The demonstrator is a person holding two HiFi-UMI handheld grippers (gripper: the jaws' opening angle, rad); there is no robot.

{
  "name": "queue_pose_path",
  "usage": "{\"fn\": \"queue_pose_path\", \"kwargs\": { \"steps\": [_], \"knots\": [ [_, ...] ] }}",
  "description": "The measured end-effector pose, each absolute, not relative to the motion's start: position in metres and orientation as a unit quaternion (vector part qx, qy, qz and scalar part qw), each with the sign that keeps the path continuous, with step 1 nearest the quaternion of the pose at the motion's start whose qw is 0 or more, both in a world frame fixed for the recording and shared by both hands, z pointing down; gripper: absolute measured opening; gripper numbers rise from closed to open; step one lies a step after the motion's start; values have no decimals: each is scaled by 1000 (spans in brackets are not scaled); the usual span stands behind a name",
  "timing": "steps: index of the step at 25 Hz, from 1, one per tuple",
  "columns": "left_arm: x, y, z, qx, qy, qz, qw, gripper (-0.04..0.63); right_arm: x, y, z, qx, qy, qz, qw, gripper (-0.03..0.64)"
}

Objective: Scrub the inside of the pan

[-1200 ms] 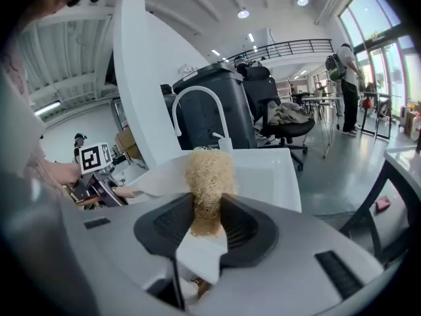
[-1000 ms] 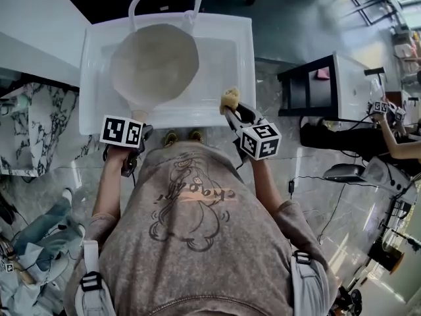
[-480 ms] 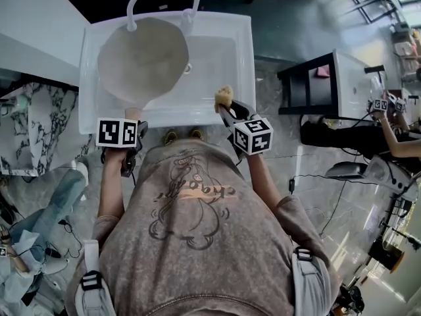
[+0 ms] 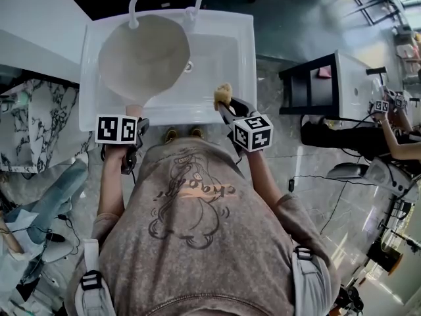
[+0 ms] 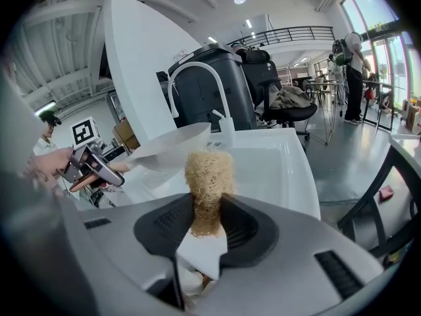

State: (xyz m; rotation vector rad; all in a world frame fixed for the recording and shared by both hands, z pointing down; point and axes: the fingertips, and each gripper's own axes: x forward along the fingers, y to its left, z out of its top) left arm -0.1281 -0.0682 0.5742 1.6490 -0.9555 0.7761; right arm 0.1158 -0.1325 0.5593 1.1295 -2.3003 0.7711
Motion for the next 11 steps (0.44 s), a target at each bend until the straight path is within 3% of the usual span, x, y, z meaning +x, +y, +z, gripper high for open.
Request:
{"fn": "queue_pose_path", "kwargs": {
  "steps": [11],
  "knots": [
    [-124, -68, 576, 684, -395, 321, 522, 106, 115, -136, 560, 404, -840, 278, 231, 140]
  ]
}}
